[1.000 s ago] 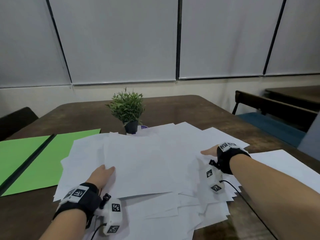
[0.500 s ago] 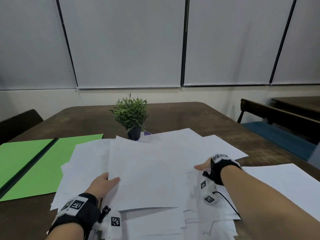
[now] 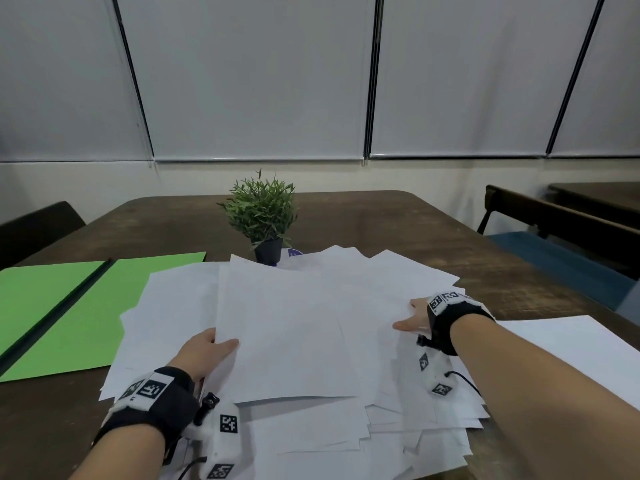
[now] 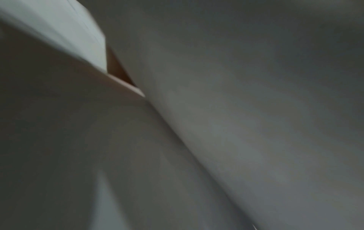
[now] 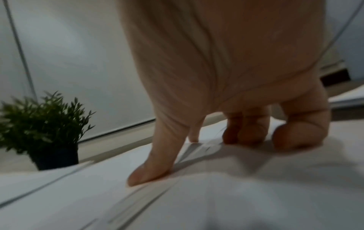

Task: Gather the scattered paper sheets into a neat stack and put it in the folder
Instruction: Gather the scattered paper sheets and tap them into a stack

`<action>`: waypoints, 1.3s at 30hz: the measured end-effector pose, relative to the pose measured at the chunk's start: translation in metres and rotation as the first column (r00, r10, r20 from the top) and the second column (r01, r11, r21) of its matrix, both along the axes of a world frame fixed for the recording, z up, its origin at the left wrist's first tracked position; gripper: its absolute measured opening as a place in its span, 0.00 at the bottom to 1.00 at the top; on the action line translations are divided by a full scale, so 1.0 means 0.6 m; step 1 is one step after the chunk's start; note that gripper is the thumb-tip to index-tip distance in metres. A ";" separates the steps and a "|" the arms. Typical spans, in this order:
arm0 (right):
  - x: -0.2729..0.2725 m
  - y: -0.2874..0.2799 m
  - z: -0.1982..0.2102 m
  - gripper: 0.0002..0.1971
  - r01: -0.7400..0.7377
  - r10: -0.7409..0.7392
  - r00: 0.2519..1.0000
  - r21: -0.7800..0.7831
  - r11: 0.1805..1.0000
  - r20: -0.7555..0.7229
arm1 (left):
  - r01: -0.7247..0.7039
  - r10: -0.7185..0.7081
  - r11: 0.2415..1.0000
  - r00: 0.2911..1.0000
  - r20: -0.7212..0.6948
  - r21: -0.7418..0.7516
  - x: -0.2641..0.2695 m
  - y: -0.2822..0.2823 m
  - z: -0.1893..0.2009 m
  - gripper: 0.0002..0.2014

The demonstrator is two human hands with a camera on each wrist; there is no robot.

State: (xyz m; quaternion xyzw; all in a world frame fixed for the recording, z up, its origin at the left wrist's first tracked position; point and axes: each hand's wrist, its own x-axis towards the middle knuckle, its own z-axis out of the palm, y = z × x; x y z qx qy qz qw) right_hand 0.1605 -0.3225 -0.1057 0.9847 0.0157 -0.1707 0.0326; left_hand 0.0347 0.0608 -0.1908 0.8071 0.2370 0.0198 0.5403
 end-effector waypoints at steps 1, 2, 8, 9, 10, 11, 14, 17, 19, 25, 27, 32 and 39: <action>-0.002 -0.007 0.001 0.43 0.000 0.000 1.000 0.002 1.000 -0.014 | 0.008 -0.008 1.000 1.000 0.002 0.001 0.001 0.002 -0.002 0.10; -0.003 -0.016 0.002 0.44 -0.002 0.002 0.999 0.012 1.000 -0.033 | 0.009 -0.009 1.000 1.000 -0.005 0.001 0.001 0.005 -0.003 0.12; 0.001 -0.030 0.016 0.44 0.081 -0.069 0.994 0.159 0.984 -0.079 | 0.033 -0.033 0.999 0.999 -0.023 0.002 0.008 0.015 -0.009 0.15; 0.000 -0.021 0.021 0.41 0.118 -0.108 0.992 0.218 0.969 -0.060 | 0.036 -0.036 0.999 0.999 -0.023 -0.004 0.009 0.017 -0.011 0.15; 0.003 -0.013 0.019 0.40 0.141 -0.136 0.990 0.246 0.959 -0.036 | 0.038 -0.038 0.999 0.999 -0.022 -0.005 0.009 0.016 -0.011 0.14; 0.002 -0.002 0.018 0.41 0.165 -0.165 0.986 0.275 0.947 -0.021 | 0.035 -0.035 0.999 0.999 -0.020 -0.007 0.010 0.017 -0.011 0.13; -0.001 0.021 0.000 0.40 0.102 -0.111 0.993 0.192 0.976 0.038 | 0.019 -0.019 1.000 1.000 -0.009 -0.005 0.008 0.011 -0.009 0.11; 0.000 0.028 -0.009 0.43 0.083 -0.087 0.995 0.073 0.994 0.058 | 0.018 -0.018 1.000 1.000 -0.002 -0.013 0.010 0.009 -0.010 0.12; 0.005 0.028 -0.012 0.44 0.079 -0.082 0.995 0.061 0.995 0.051 | 0.016 -0.016 1.000 1.000 -0.005 -0.012 0.010 0.009 -0.011 0.12; 0.017 0.021 -0.027 0.42 0.101 -0.109 0.993 0.141 0.985 0.050 | 0.008 -0.008 1.000 1.000 -0.004 -0.014 0.010 0.007 -0.009 0.12; 0.024 0.022 -0.032 0.47 0.117 -0.128 0.991 0.204 0.972 0.038 | 0.003 -0.003 1.000 1.000 -0.009 -0.013 0.009 0.005 -0.009 0.12; 0.037 0.028 -0.030 0.41 0.086 -0.110 0.993 0.374 0.924 0.043 | -0.006 0.006 1.000 1.000 -0.005 -0.021 0.006 0.002 -0.003 0.11; 0.054 0.005 0.004 0.29 0.067 -0.283 0.937 0.691 0.720 0.204 | 0.015 -0.014 1.000 0.999 -0.035 0.022 0.001 -0.002 0.006 0.14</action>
